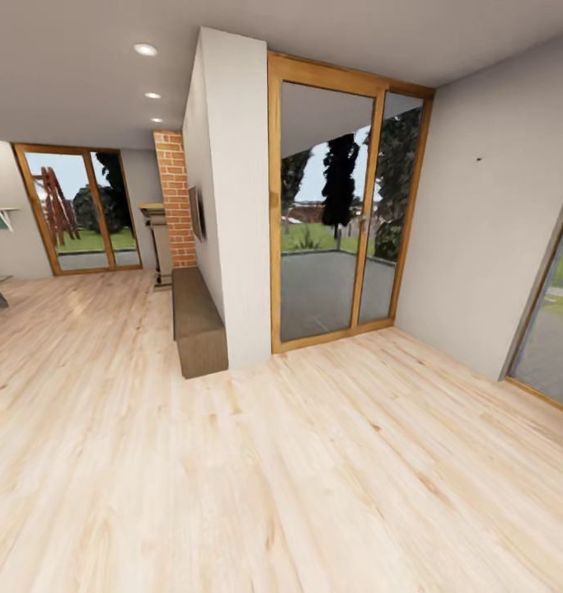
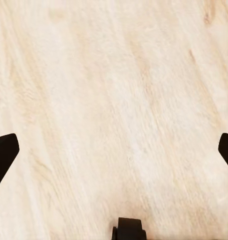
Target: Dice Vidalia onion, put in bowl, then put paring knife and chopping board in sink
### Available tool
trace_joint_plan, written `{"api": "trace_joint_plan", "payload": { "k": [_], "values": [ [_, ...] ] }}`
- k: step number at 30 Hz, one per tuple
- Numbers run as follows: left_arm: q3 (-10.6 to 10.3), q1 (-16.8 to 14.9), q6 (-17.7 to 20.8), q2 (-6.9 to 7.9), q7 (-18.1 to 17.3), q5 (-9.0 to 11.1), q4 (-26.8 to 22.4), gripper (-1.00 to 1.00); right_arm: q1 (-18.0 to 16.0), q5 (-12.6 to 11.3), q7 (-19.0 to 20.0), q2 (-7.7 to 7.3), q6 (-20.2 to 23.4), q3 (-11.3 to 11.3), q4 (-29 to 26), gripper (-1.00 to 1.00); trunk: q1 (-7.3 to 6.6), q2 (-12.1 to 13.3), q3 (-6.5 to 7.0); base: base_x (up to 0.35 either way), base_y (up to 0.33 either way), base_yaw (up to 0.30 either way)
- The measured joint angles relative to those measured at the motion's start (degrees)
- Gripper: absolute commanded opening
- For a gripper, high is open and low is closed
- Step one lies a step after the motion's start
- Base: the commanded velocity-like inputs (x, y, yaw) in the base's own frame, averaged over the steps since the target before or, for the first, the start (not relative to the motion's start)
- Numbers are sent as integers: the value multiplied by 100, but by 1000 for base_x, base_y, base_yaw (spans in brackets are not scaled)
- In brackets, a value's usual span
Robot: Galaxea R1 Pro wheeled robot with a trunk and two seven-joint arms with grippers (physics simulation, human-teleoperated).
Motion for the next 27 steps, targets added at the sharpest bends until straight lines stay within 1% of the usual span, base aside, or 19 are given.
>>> {"api": "trace_joint_plan", "payload": {
  "k": [13,27],
  "values": [
    [0,0,0,-30,7,-1,0,100,0,0,0,-1,-1,0,0,100,0,0,0,0,-15,-246],
    [-2,0,0,-31,9,-3,0,100,0,0,0,-1,-1,0,-1,100,0,0,0,0,-156,-245]
  ]
}}
